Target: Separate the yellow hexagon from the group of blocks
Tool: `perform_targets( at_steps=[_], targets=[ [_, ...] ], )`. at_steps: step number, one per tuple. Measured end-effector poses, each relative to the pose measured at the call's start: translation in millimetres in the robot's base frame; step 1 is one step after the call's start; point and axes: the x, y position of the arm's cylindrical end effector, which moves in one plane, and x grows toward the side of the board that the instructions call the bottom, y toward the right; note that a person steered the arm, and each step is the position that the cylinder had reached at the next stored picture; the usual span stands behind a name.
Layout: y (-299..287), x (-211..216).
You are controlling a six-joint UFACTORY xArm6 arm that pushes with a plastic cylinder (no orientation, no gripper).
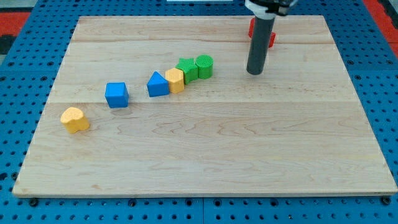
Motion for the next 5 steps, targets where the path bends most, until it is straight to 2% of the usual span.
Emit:
perform_targets(
  at_steps=[1, 2, 3, 4, 5],
  targets=[
    [-8, 24],
    [-37, 23],
    [-100, 40],
    [-169, 31],
    [-178, -10]
  ],
)
